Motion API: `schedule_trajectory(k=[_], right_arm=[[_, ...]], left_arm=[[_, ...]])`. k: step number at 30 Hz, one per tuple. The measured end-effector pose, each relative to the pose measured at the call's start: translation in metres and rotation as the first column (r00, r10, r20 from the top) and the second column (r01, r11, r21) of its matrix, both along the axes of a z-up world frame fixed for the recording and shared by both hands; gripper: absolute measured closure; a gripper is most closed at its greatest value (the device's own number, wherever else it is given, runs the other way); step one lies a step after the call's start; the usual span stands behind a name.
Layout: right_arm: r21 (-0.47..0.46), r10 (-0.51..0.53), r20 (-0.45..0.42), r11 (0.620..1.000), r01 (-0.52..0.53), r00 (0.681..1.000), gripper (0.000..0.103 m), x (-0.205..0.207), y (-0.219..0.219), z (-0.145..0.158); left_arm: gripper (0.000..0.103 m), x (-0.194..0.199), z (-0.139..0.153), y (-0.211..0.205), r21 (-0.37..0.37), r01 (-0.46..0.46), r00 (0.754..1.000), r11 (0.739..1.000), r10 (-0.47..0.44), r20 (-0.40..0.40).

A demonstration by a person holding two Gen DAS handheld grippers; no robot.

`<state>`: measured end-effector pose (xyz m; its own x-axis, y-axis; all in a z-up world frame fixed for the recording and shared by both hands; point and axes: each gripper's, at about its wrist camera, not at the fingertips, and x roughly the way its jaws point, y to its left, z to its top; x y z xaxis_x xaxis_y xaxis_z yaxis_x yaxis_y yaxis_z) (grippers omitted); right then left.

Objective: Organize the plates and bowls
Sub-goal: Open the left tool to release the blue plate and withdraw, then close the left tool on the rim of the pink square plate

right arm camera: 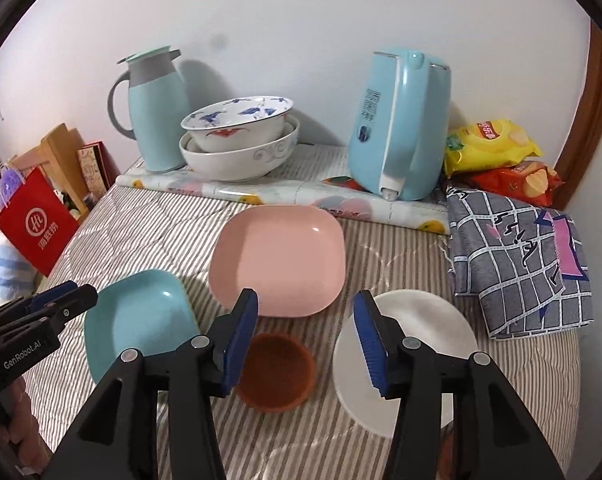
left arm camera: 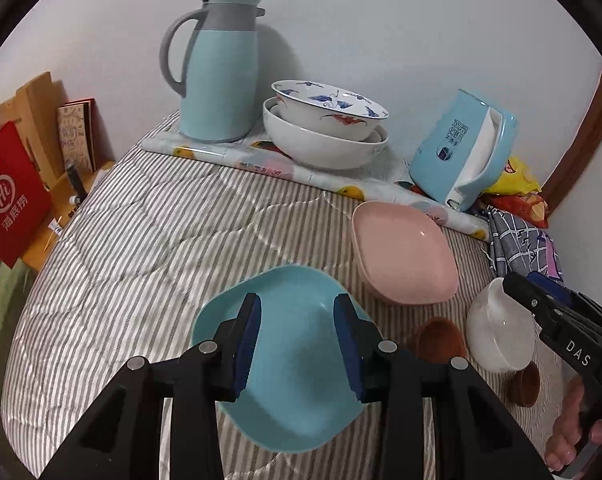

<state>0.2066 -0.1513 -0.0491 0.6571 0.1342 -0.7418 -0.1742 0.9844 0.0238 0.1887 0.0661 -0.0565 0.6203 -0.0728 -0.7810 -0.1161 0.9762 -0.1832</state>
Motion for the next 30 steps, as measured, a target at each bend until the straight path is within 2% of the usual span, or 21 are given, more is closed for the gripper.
schedule_trajectory(k=[11,30], right_arm=[[-0.018,-0.015,-0.014,1.0,0.015,1.0,0.054,0.03,-0.007,-0.009],[-0.069,-0.044,-0.097,0.997,0.037,0.994,0.056,0.088,-0.006,-0.046]], left_arm=[[0.067,0.034,-0.006,-0.018,0.024,0.041,0.999,0.999,-0.041,-0.004],[0.067,0.099,-0.037,-0.04,0.002,0.11,0.993,0.994,-0.11,-0.049]])
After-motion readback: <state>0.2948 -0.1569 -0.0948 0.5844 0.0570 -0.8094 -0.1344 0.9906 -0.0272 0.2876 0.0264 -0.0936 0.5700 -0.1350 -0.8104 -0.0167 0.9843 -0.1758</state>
